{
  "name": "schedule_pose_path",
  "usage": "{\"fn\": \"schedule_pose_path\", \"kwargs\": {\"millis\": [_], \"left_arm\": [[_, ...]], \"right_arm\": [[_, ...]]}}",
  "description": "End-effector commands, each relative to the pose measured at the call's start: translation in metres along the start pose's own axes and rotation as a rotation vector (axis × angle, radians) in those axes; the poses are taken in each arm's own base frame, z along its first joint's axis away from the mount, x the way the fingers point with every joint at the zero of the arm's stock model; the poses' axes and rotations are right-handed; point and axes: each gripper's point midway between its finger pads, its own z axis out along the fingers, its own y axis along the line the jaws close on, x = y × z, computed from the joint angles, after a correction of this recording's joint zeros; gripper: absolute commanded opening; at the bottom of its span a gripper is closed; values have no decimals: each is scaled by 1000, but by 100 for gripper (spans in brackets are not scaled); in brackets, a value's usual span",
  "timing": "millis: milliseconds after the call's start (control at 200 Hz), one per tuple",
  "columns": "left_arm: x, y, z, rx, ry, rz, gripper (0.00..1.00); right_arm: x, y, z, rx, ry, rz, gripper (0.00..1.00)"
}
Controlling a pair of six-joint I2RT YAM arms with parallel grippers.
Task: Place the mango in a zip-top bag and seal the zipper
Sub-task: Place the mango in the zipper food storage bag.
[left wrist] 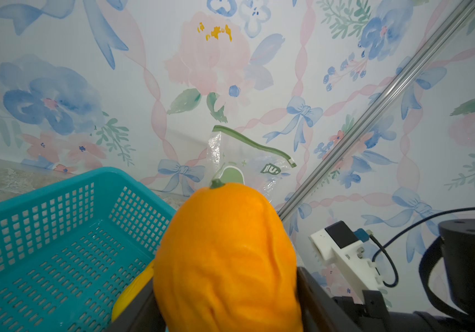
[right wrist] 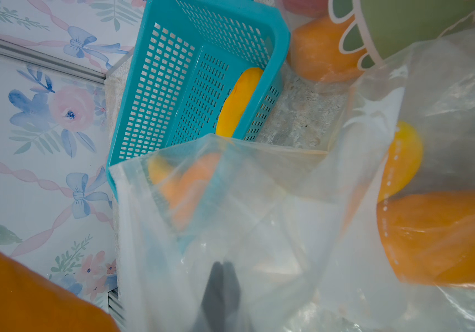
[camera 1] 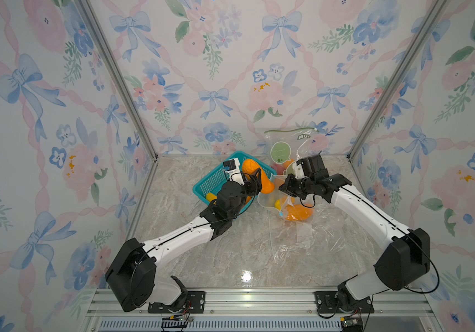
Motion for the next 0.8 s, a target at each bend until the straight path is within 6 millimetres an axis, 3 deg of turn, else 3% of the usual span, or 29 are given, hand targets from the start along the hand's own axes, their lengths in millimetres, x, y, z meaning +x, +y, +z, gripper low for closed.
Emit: {"fn": "schedule_pose_path", "kwargs": {"millis": [0, 260, 385, 470, 795], "left_arm": [[13, 1, 7, -28, -16, 74, 46], [54, -14, 18, -41, 36, 174, 50], [69, -21, 21, -11, 71, 186, 64], [74, -27, 21, 9, 83, 189, 74], [80, -31, 21, 43, 110, 175, 80]], "right_arm": [[1, 9, -7, -32, -20, -3, 0], [0, 8, -4, -36, -31, 14, 0], [-2, 6, 0, -39, -40, 32, 0], [-4, 5, 2, -43, -48, 44, 0], [-15, 4, 3, -63, -92, 74, 0]]}}
